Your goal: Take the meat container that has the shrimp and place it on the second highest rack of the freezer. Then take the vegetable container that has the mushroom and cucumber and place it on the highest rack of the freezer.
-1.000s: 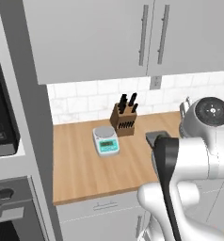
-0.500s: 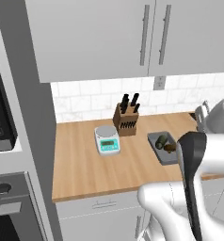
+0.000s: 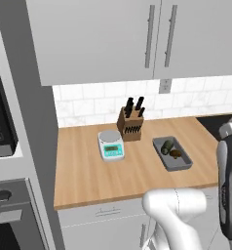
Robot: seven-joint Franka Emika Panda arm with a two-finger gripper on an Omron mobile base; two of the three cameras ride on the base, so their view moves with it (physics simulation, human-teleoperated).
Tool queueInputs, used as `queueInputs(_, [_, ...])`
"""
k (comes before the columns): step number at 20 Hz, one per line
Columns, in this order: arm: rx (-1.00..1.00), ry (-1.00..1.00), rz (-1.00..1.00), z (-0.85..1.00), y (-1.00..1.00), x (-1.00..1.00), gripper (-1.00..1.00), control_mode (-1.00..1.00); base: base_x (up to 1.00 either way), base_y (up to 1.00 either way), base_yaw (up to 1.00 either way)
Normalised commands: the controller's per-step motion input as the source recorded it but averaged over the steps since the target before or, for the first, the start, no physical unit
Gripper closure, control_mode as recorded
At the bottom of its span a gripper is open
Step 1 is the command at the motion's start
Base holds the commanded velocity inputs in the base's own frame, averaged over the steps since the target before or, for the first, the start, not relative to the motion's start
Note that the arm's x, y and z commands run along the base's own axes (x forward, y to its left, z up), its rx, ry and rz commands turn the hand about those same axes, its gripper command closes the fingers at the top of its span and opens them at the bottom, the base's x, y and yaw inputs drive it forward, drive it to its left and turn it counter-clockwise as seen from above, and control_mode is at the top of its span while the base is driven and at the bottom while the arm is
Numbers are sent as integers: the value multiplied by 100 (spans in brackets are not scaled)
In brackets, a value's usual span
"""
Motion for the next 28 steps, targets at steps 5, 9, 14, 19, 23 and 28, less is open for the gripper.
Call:
queueInputs(5, [3, 1, 6, -58, -8, 61, -100, -100, 0, 0, 0])
queueInputs(9, [2, 0, 10, -76, -9, 75, -100, -100, 0, 0, 0])
queueInputs(14, [7, 0, 21, -70, -32, 72, -100, -100, 0, 0, 0])
queueInputs(19, [2, 4, 14, -48, -3, 78, -100, -100, 0, 0, 0])
queueInputs(23, [0, 17, 3, -31, 0, 67, -100, -100, 0, 0, 0])
queueInputs(28, [0, 17, 0, -43, 0, 47, -100, -100, 0, 0, 0])
